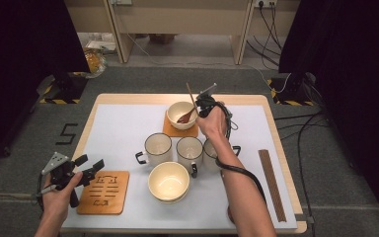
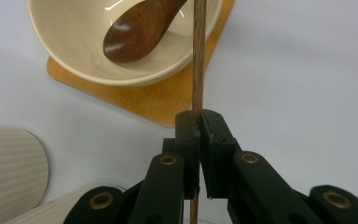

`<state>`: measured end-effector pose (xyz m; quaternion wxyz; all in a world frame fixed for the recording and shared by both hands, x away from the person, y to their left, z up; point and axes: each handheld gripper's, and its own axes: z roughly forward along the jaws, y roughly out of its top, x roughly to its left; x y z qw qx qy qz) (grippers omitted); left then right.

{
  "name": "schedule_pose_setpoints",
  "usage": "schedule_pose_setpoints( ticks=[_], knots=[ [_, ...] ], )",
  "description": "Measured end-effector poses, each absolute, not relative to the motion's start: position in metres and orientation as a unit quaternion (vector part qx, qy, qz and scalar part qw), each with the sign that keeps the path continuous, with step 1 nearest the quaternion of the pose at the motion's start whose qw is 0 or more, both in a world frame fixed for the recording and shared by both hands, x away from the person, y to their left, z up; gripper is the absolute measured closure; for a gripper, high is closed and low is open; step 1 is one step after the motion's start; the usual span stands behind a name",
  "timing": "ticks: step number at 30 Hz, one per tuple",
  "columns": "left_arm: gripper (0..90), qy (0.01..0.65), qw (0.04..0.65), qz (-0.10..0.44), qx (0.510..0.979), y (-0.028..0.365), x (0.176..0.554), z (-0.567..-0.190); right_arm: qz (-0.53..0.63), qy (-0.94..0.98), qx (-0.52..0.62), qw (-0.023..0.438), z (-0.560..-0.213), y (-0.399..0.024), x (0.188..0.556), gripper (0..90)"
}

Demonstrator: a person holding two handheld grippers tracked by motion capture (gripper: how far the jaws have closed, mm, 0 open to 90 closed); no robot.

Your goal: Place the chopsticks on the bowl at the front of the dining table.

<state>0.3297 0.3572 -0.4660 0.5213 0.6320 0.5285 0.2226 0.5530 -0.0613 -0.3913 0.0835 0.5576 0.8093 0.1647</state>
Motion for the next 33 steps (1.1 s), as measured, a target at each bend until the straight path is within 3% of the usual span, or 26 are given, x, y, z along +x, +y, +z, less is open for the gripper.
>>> schedule_pose_setpoints(
  ticks=[33],
  knots=[
    [19.6, 0.529, 0.521, 0.224, 0.631, 0.3580, 0.3296, -0.4660, 0.159, 0.813, 0.554, 0.079, -0.3993, -0.0577, 0.5545, 85.7]
  ],
)
